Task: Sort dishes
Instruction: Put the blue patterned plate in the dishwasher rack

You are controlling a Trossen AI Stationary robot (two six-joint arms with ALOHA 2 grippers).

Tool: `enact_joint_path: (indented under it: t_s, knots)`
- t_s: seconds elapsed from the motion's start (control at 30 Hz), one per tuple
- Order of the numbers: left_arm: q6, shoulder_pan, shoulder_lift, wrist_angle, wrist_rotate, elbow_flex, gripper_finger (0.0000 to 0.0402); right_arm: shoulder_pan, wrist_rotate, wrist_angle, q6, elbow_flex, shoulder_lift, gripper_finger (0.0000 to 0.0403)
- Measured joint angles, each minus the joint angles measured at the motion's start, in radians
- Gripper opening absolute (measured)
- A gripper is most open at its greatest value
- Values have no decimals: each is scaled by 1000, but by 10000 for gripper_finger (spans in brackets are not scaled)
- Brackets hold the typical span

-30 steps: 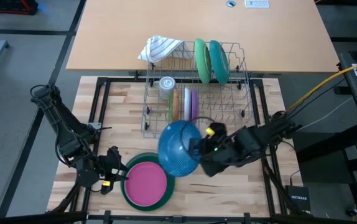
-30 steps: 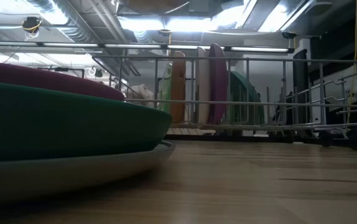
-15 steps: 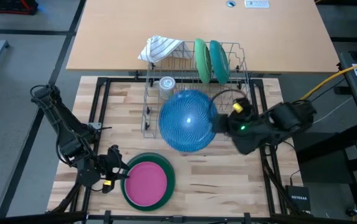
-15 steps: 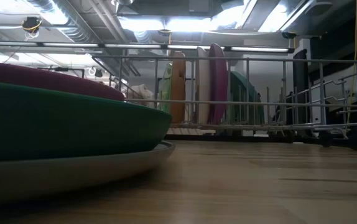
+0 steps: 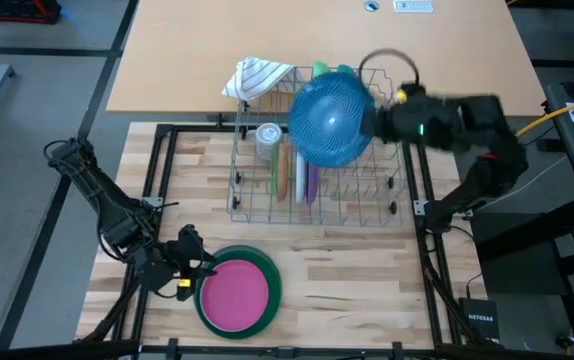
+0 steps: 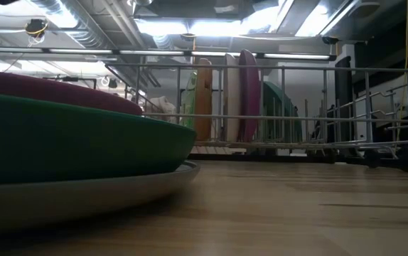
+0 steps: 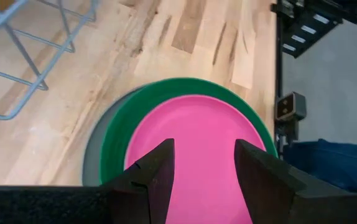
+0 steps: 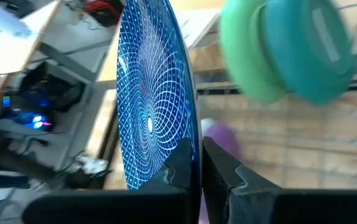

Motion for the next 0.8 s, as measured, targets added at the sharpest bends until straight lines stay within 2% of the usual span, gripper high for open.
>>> enact_joint_path:
  t_s: [0.13, 0.27, 0.53, 0.8]
  knots:
    - [0, 42, 0, -1, 0, 0, 156, -191, -113, -2, -145, -1, -32, 16]
    - [26, 84, 0, -1, 0, 0, 156, -303, -122, -1, -237, -1, -63, 16]
    - [127, 160, 0, -2, -1, 0, 156, -390, -93, 2, -358, -2, -98, 16]
    - [137, 210, 0, -2, 0, 0, 156, -478, -89, 2, -439, -4, -178, 16]
